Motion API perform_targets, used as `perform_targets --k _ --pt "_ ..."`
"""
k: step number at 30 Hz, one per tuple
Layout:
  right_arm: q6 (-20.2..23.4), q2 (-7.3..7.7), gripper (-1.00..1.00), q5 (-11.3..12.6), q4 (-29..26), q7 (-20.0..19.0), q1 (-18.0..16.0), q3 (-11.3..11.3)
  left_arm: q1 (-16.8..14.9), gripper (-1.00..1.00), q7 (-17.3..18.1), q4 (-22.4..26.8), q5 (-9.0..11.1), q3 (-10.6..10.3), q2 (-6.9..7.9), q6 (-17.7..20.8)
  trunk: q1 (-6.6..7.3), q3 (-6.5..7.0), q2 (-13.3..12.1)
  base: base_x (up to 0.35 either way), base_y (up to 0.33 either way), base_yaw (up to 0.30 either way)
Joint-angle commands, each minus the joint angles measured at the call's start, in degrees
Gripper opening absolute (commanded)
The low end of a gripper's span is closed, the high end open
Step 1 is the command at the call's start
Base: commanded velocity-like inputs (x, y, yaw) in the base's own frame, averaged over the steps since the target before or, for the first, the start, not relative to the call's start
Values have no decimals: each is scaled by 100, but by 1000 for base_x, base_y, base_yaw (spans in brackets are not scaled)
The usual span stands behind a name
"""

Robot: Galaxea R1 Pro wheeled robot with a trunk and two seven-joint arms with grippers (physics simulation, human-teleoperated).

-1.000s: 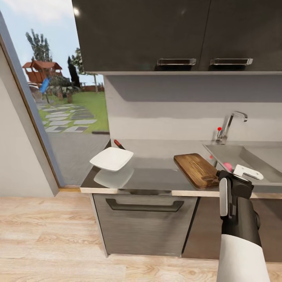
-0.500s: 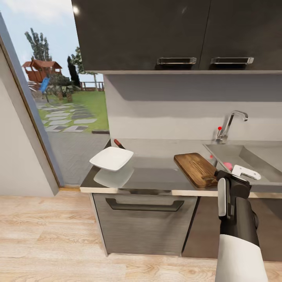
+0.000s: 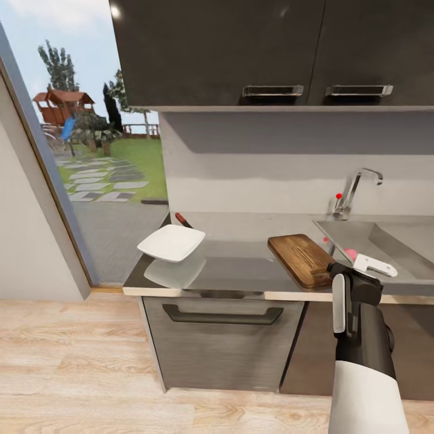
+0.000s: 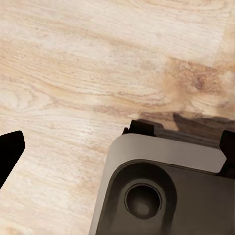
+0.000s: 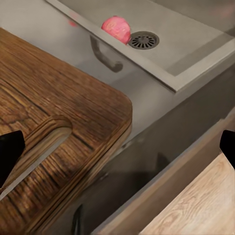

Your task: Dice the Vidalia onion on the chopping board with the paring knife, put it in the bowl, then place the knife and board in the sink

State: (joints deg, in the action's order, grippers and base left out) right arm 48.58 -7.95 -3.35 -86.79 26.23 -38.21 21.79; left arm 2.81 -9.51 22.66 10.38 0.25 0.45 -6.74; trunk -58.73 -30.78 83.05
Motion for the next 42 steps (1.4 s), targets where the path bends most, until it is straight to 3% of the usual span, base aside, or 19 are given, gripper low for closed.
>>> perform_targets --k 1,42 --pt "56 -5 100 -34 -5 -12 -4 3 4 100 -7 10 51 -8 0 -11 0 -8 3 0 0 0" --pt "81 -5 100 -34 -5 -12 -4 10 5 100 -7 10 51 -16 5 -12 0 -313 3 20 10 0"
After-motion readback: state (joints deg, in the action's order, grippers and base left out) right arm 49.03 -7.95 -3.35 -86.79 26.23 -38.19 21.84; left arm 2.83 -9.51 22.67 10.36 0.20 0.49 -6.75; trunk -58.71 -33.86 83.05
